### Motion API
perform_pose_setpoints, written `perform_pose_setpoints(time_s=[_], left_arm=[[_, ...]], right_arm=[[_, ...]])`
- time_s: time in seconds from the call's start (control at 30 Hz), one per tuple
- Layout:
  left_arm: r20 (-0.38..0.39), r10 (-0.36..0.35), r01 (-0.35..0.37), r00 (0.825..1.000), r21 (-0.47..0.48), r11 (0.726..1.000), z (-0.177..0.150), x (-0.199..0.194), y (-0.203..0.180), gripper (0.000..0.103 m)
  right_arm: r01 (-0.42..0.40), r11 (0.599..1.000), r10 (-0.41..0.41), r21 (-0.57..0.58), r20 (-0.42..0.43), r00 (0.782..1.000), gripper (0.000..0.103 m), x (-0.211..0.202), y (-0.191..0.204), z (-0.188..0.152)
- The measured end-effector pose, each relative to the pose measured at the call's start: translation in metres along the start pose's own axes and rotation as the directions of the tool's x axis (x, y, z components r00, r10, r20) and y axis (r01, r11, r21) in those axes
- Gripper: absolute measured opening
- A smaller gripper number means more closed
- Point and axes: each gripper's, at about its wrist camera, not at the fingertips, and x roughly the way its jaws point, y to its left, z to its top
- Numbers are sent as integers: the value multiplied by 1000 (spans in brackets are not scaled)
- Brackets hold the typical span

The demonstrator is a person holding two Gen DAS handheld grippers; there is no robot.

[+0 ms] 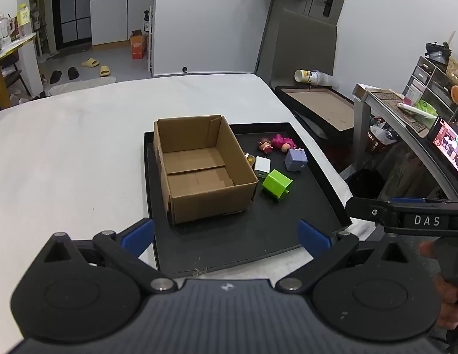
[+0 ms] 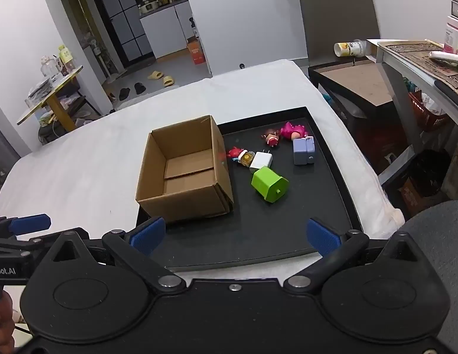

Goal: Organize rigid objects

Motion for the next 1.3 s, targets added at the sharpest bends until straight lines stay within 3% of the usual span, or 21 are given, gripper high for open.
perform_pose_setpoints(time_s=[0.53, 1.3], left_arm=[[31, 7, -9, 999, 61, 998, -7, 0, -8, 103], [29, 5, -6, 1000, 36, 999, -1, 1, -5, 103]], right_arm=[[12, 1000, -11, -25, 27, 1000, 103, 0, 1, 0], [30, 999, -28, -33, 53, 998, 103, -5, 1, 0]])
